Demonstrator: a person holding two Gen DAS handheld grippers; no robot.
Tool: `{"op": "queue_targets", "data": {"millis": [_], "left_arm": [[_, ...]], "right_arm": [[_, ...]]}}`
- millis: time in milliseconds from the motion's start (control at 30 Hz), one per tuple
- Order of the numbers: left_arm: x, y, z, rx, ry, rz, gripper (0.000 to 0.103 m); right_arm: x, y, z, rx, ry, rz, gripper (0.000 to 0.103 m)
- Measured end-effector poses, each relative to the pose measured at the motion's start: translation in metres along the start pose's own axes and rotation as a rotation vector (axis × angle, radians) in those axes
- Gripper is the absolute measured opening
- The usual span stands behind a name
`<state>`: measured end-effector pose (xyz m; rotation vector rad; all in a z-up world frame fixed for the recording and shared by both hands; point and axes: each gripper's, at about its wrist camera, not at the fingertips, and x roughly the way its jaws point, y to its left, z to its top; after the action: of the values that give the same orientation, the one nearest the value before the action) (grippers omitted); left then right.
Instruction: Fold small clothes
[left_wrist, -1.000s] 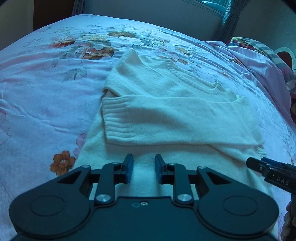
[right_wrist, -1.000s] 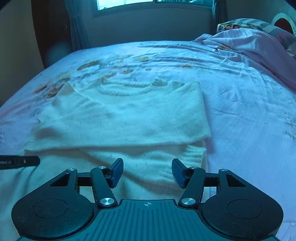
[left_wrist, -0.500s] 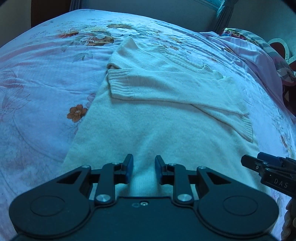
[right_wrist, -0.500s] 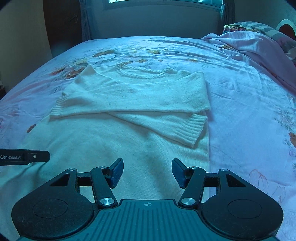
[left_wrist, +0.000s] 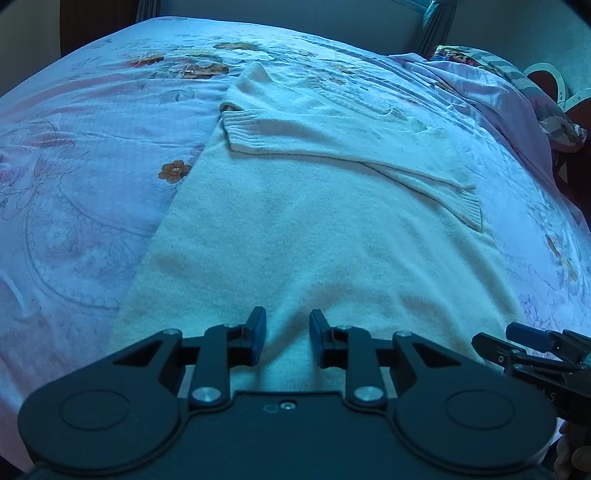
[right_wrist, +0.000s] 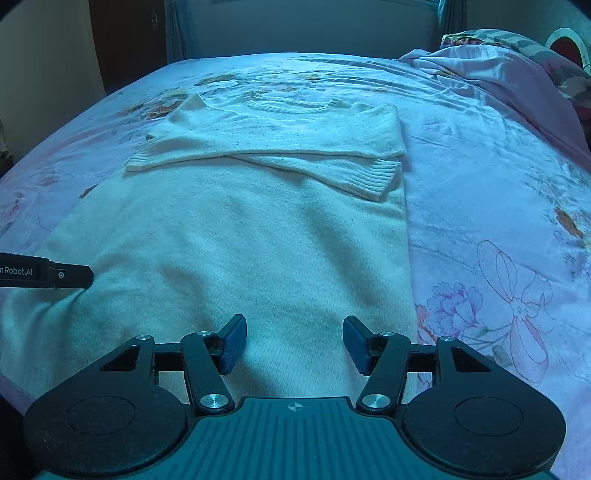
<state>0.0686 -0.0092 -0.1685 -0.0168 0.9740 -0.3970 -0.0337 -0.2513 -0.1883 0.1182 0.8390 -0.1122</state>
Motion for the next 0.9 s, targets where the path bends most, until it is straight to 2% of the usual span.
{"op": "queue_targets", "data": {"millis": [500,733,900], "left_arm": [[-0.023,0.000,-0.019,-0.003,-0.002,-0.032,0.023],[-0.043,0.009,-0.027,0.033,-0.047,0.004,0.024],[-0.052,0.032,-0.035,0.006,-0.058,0.036,0.024]], "right_arm": [[-0.034,0.014,-0.020,-0.062,-0.048,-0.015,0.058],[-0.044,-0.002,-0.041,-0.022,-0.029,-0.013,0.058],[-0.051,-0.021,-0.062,0.020,-0.004,-0.034,0.058]]}}
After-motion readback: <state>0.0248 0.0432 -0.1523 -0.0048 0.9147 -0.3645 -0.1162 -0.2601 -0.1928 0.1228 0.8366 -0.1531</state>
